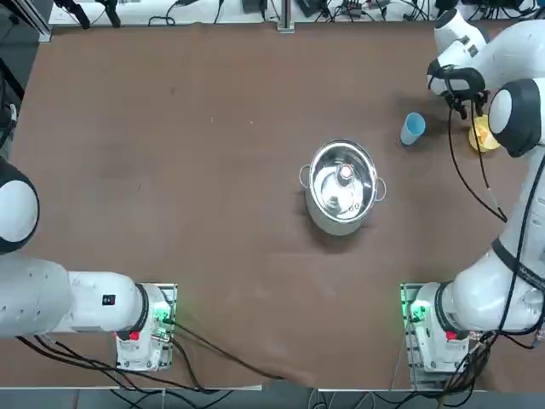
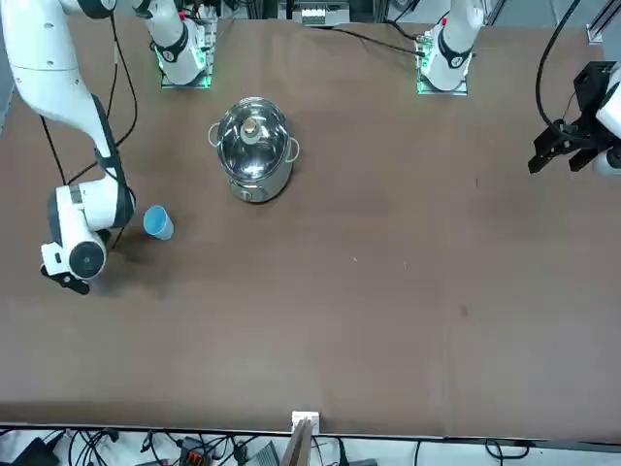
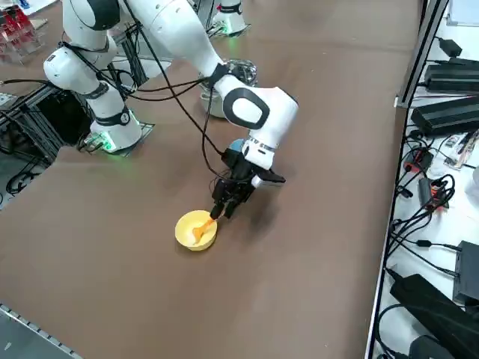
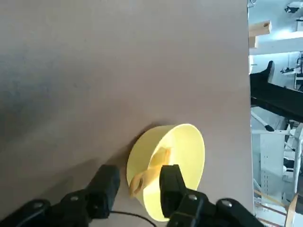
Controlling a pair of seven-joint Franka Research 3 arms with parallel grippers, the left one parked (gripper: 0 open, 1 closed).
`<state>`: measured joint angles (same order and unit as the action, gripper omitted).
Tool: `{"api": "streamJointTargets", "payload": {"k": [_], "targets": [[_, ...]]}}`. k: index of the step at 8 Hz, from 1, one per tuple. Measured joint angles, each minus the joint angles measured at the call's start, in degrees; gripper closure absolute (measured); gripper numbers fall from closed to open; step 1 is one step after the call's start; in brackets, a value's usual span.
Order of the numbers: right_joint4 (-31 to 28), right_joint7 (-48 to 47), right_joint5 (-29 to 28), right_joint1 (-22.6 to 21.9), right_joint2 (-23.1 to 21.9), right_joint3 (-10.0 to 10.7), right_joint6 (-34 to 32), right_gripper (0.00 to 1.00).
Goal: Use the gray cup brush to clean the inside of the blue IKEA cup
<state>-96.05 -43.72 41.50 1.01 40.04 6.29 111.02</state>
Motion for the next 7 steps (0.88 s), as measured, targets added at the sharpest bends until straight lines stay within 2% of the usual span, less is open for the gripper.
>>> {"api": "streamJointTargets", "payload": {"k": [1,3,4,5,6,7], "targets": [[0.00,-0.15,0.02,-0.01,0.01,0.00,-0.34,0.50],[0.00,-0.25,0.60,-0.02,0.03,0.00,-1.53,0.63],[0.00,-0.30,0.65,-0.03,0.03,0.00,-1.72,0.76],[0.00,-0.30,0.68,-0.07,0.03,0.00,-2.02,0.79],[0.11,-0.32,1.03,-0.14,0.03,0.00,-3.01,0.93],[0.47,-0.32,1.18,-0.25,0.03,0.00,-4.12,0.96]]}}
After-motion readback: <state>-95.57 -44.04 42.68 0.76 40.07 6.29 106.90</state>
